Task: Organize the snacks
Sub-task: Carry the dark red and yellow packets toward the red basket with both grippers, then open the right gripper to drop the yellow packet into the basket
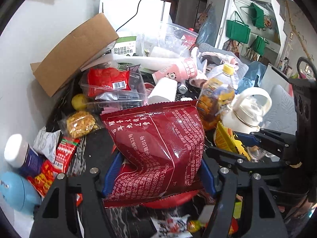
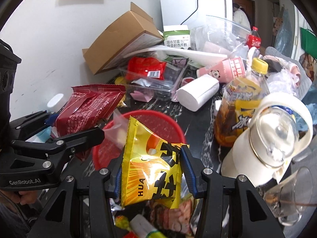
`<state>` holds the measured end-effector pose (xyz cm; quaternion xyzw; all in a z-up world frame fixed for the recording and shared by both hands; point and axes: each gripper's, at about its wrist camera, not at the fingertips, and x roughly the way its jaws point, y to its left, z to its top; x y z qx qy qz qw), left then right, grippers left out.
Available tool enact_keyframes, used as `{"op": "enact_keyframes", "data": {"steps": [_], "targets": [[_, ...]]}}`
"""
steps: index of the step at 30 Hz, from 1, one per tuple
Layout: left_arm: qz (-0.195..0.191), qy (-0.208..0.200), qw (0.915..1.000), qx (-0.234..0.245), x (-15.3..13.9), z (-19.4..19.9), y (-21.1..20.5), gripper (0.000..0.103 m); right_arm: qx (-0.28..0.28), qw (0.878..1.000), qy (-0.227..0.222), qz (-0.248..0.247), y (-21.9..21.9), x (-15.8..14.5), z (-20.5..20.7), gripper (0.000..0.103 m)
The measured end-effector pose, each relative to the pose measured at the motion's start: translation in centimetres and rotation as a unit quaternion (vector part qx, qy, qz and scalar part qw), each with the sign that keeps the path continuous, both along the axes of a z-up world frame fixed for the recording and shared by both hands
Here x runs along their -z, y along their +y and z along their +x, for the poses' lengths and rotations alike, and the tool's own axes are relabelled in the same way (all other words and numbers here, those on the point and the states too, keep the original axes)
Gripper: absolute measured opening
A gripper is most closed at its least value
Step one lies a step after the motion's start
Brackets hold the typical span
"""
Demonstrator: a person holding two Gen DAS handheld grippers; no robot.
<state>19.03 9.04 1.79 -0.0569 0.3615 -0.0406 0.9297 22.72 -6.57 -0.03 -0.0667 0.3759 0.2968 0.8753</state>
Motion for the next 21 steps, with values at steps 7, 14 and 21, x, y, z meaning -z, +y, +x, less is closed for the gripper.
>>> {"op": "enact_keyframes", "data": {"steps": [7,14,21], "targets": [[0.02,0.009,0.9997,-0.009,1.1,1.8,0.6,0.069,0.001,1.0,0.003,-0.013,1.1,0.8,2.4,0.049],[0.021,0.02,0.9995,-0.012,2.6,2.5,1.0,0.069,-0.005,0.999,0.043,-0.008,1.9,3.5,4.3,0.049],[0.039,0.023,0.9988,-0.02,3.1,2.8,1.1,0.071,0.0,0.998,0.055,-0.02,2.3,4.2,4.8,0.057]]}}
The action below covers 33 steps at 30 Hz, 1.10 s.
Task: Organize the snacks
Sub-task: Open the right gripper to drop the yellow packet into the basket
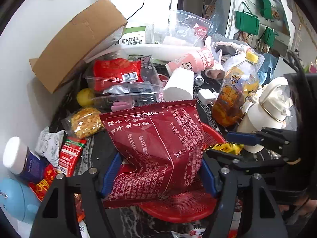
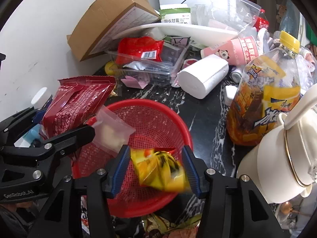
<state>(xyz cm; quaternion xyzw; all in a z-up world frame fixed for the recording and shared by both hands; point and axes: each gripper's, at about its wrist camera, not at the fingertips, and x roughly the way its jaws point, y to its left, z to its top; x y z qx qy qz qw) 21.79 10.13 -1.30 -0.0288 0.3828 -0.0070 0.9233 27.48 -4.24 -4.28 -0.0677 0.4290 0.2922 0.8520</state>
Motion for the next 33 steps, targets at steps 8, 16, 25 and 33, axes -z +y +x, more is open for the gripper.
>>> {"op": "enact_keyframes", "data": {"steps": [8,16,25,33], "targets": [[-0.002,0.028,0.9995,-0.013,0.4,0.6,0.4,0.075,0.022,0.999,-0.019,-0.022,-1.2,-1.0,-0.7,0.067],[0.009,0.035,0.9994,-0.005,0.3,0.6,-0.2,0.075,0.034,0.998,-0.032,-0.034,-2.3,-2.2,-1.9,0.067],[0.028,0.042,0.9987,-0.004,-0.1,0.2,-1.0,0.075,0.043,0.997,-0.043,-0.039,-3.1,-3.6,-3.1,0.069],[0.032,0.029,0.9991,-0.007,-1.0,-0.3,-1.2,0.102,0.046,0.997,-0.051,-0.039,-3.5,-4.6,-3.9,0.069]]}}
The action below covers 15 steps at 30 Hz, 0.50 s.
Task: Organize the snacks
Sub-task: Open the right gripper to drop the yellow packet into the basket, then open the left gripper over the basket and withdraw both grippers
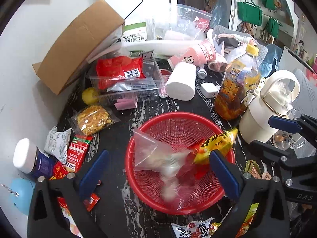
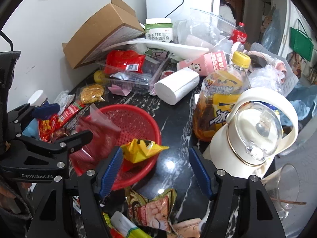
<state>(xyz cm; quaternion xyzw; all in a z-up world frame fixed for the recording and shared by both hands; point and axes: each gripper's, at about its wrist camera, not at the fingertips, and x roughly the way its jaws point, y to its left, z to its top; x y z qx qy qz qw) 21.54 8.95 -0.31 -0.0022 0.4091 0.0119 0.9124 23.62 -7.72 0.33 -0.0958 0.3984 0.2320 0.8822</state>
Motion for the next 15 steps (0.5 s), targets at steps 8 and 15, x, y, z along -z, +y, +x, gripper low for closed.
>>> {"op": "enact_keyframes", "data": {"steps": [8,15], "targets": [[-0.006,-0.02,0.9998,0.004,-1.8,-1.1,-0.1,0.102,0.005,1.0,-0.009,0.005,-0.4,-1.1,-0.7,0.069],[0.006,-0.06,0.9982,-0.004,-4.2,-3.3,-0.3,0.102,0.004,1.0,-0.024,0.015,-0.7,-2.5,-2.5,0.069]]}}
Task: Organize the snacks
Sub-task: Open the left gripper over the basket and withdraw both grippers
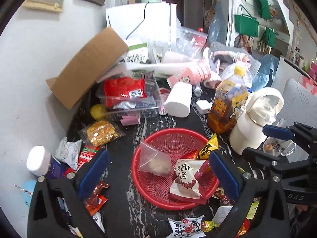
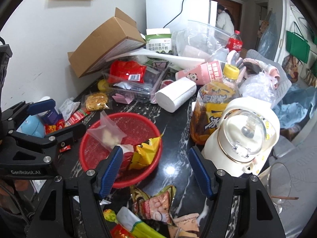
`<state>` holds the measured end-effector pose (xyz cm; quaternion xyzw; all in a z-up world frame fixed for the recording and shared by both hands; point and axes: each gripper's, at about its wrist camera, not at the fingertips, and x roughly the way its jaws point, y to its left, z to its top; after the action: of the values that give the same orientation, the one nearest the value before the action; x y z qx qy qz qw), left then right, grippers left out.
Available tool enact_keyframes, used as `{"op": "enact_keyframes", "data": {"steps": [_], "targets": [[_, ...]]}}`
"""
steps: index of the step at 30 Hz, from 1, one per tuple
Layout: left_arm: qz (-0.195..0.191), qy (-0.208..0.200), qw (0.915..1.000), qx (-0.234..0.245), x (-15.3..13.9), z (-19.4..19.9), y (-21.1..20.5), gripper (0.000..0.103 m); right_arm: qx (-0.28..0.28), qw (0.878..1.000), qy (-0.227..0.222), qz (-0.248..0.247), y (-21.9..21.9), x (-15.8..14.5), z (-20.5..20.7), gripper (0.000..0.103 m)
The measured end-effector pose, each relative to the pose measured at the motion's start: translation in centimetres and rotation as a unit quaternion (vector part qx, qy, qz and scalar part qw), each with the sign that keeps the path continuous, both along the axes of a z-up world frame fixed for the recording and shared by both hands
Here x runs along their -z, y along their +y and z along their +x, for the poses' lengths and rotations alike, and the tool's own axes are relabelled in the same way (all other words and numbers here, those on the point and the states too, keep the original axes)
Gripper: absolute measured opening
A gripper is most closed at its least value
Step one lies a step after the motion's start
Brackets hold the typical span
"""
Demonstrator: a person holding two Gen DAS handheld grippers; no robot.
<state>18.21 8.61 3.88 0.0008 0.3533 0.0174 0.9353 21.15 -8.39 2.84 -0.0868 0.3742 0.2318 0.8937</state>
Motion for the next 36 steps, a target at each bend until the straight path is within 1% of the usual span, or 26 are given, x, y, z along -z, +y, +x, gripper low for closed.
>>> {"op": "enact_keyframes", "data": {"steps": [4,7,15,19,24,31,36], "targets": [[0.011,-0.013,0.9999,0.004,-1.0,-1.6,-0.5,0.102,-0.001,1.0,-0.01,0.001,-0.3,-0.8,-1.3,0.069],[0.011,-0.01,0.9998,0.011,-1.5,-2.7,-1.0,0.102,-0.001,1.0,-0.016,0.003,-0.6,-1.3,-2.5,0.069],[0.019,-0.017,0.9994,0.025,-2.2,-5.9,-2.7,0.102,0.006,1.0,-0.026,0.004,-1.6,-2.2,-5.8,0.069],[0.018,-0.021,0.9987,0.043,-2.4,-7.8,-3.6,0.102,0.012,1.0,-0.029,0.003,-2.2,-2.2,-7.6,0.069],[0.02,-0.019,0.9978,0.061,-2.3,-9.9,-4.7,0.102,0.02,0.999,-0.035,0.002,-2.9,-2.1,-10.2,0.069],[0.007,-0.012,0.9962,0.086,-1.7,-12.7,-5.6,0.102,0.037,0.999,-0.038,-0.006,-4.0,-1.2,-13.7,0.069],[-0.006,-0.002,0.9952,0.097,-1.0,-14.3,-6.2,0.102,0.05,0.998,-0.025,-0.007,-4.7,0.1,-15.9,0.07]]}}
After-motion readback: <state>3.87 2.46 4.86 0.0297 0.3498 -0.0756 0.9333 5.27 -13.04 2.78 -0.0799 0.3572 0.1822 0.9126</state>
